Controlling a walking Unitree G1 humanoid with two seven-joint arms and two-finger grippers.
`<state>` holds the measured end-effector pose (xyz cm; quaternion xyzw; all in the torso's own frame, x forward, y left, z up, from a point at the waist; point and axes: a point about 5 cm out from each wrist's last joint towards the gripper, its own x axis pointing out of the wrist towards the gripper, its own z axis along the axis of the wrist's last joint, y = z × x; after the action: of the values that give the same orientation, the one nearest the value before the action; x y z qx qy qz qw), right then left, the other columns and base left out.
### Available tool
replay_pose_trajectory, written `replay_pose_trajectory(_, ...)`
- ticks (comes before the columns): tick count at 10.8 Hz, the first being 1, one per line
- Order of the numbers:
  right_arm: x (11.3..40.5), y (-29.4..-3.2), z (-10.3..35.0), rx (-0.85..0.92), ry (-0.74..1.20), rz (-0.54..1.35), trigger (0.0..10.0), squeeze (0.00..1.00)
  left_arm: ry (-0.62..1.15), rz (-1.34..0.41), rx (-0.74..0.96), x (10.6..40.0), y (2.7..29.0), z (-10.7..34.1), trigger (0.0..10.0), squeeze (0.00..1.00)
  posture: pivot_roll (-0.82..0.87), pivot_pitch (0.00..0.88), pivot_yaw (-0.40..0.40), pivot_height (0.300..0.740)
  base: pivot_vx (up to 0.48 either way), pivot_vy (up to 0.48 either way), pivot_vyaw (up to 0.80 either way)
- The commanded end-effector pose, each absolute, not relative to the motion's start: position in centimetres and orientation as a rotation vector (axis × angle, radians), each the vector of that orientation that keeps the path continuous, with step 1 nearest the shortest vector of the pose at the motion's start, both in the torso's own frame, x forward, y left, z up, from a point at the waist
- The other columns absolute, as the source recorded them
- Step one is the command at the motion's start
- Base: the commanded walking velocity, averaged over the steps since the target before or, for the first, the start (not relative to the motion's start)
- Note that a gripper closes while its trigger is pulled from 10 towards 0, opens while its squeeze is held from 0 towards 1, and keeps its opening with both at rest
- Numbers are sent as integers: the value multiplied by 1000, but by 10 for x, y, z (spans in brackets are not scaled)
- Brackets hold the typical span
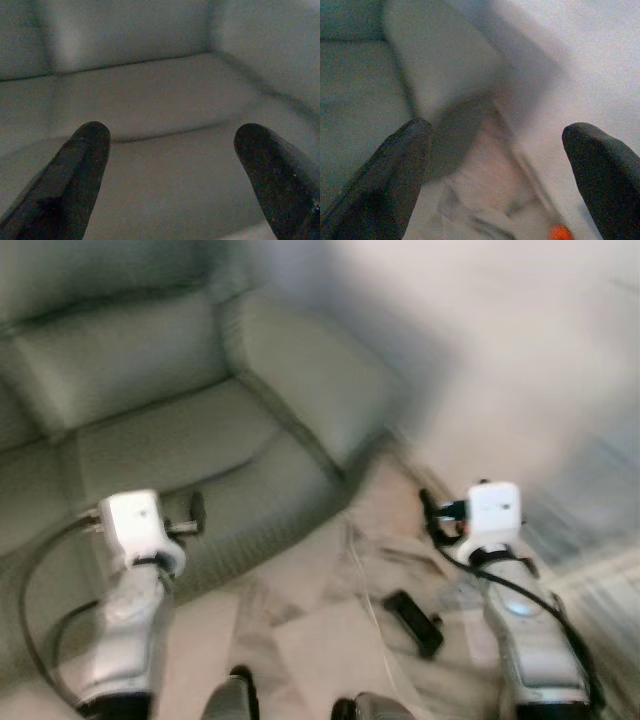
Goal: Move the pillow to the sofa
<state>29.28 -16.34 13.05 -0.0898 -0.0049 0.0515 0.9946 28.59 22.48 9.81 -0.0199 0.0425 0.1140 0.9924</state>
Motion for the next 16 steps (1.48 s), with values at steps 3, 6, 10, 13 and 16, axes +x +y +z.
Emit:
replay_pose_trajectory(3, 289, -172, 129, -183, 2, 75, 10000, 0, 94, 202, -71, 286, 217, 94, 10000, 0, -97, 244, -78, 740, 0, 0, 800)
replay_pose_trajectory(6, 288, -171, 129, -184, 6, 74, 10000, 0, 130, 282, -14, 283, 220, 92, 10000, 0, -99, 249, -75, 740, 0, 0, 800)
replay_pose_trajectory(10, 288, -171, 129, -183, 7, 74, 10000, 0, 104, 217, -44, 283, 217, 93, 10000, 0, -99, 250, -74, 740, 0, 0, 800)
replay_pose_trajectory(13, 287, -170, 128, -182, 10, 74, 10000, 0, 84, 200, -49, 283, 218, 94, 10000, 0, -96, 252, -70, 740, 0, 0, 800)
replay_pose_trajectory(16, 289, -169, 128, -182, 5, 78, 10000, 0, 83, 204, -54, 282, 220, 93, 10000, 0, -92, 246, -68, 740, 0, 0, 800)
